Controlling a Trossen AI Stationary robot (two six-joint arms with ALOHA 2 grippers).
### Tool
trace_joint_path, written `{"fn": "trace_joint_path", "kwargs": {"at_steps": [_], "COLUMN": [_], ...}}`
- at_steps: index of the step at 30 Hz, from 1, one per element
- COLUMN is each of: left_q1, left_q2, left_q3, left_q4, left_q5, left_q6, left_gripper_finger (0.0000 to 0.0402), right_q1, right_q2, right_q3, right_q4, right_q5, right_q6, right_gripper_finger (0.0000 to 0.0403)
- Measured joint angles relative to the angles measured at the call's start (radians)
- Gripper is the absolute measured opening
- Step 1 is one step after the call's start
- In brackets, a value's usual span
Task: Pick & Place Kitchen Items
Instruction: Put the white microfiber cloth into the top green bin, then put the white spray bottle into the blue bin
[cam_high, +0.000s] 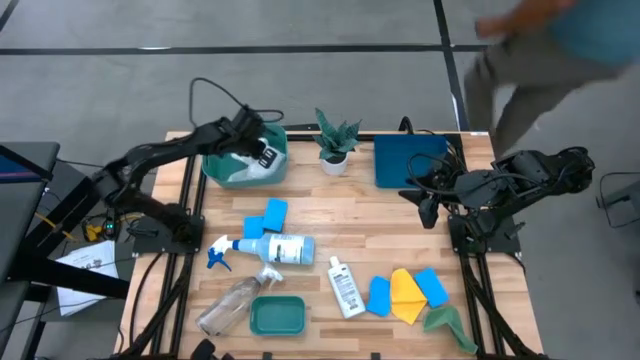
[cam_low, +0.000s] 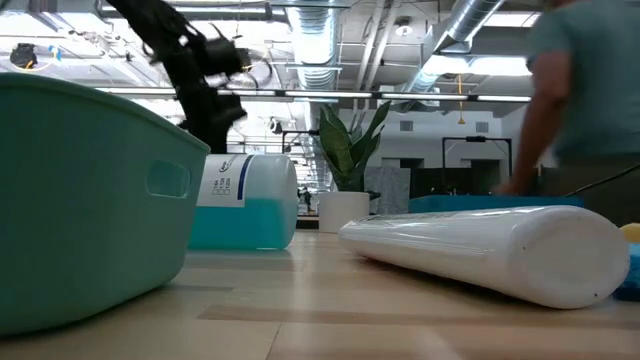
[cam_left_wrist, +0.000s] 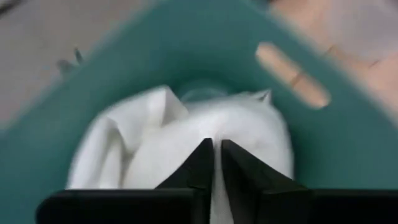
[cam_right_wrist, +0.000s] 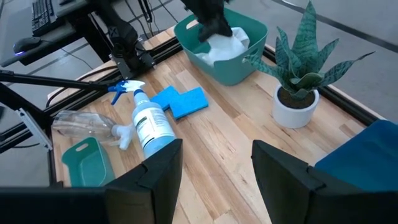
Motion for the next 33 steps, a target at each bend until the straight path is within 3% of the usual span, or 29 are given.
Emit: {"fn": "trace_joint_path", "kwargs": {"at_steps": [10, 14, 18, 23, 33], "left_q1": [0.000, -0.013, -0.066, -0.182, -0.402], "left_q2": [-0.223, -0.309, -0.388, -0.467, -0.516], "left_q3": [0.000, 0.000, 0.000, 0.000, 0.000], "left_q4": [-0.029, -0.029, -0.032, -0.032, -0.102], "left_q5": [-0.024, 0.087, 0.204, 0.214, 0.216], "left_q6": [-0.016, -0.028, -0.029, -0.080, -0.526], "left_gripper_finger": [0.0151, 0.0178, 0.0181, 0.0175, 0.0172], "right_q1": [0.000, 0.000, 0.000, 0.000, 0.000], "right_q2": [0.000, 0.000, 0.000, 0.000, 0.000], "right_q3": [0.000, 0.000, 0.000, 0.000, 0.000], "right_q4": [0.000, 0.000, 0.000, 0.000, 0.000], "right_q5": [0.003, 0.003, 0.003, 0.003, 0.003], "right_q6": [-0.016, -0.016, -0.016, -0.019, -0.016], "right_gripper_finger": [0.0185, 0.0185, 0.0185, 0.0185, 0.0185]}}
